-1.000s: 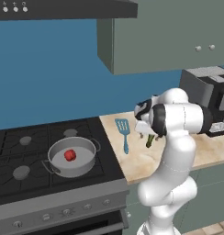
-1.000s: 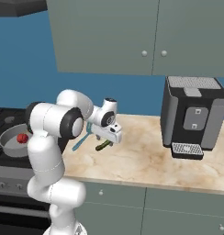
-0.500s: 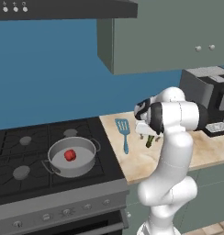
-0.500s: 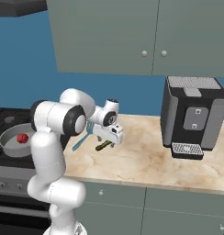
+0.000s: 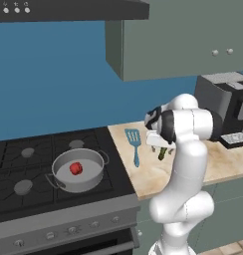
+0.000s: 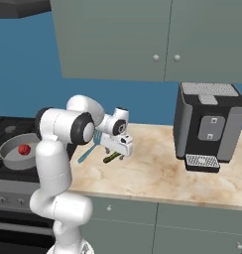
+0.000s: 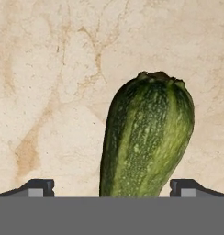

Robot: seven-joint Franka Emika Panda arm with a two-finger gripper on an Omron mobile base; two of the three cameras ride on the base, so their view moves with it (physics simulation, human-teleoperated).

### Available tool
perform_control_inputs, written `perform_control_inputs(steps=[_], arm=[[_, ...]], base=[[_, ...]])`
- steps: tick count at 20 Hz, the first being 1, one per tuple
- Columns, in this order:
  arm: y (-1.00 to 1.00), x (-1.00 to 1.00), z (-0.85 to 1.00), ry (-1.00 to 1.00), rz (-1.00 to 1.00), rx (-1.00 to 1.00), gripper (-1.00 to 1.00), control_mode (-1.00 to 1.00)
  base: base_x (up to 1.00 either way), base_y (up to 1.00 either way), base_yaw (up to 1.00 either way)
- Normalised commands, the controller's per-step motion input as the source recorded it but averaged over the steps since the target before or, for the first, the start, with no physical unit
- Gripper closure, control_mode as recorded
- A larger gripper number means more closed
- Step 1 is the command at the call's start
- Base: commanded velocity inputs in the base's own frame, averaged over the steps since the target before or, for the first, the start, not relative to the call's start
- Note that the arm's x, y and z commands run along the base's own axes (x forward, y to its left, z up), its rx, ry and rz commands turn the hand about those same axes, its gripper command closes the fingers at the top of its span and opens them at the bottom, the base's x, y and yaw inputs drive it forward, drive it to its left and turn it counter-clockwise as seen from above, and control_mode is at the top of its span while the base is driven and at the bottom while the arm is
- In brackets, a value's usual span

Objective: Put the bell pepper and squash in the pot. Retrieve the spatula and lightly stir the vegetables in the pot.

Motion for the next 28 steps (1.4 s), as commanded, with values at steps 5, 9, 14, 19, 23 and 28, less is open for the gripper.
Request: perform_control_inputs(steps=[5,9,14,19,23,28], arm=[[0.00,0.00,-0.02,0.07,0.00,0.00,-1.00,-1.00],[0.00,0.00,-0.01,0.07,0.00,0.00,-1.00,-1.00],[0.00,0.00,0.00,0.05,0.00,0.00,-1.00,-1.00],[0.00,0.00,0.00,0.02,0.00,0.00,-1.00,-1.00],[0.00,0.00,0.00,0.00,0.00,0.00,-1.00,-1.00],[0.01,0.00,0.00,0.00,0.00,0.00,1.00,-1.00]], base=[[0.00,0.00,0.00],[0.00,0.00,0.00],[0.00,0.00,0.00],[0.00,0.00,0.00],[0.00,0.00,0.00],[0.00,0.00,0.00]])
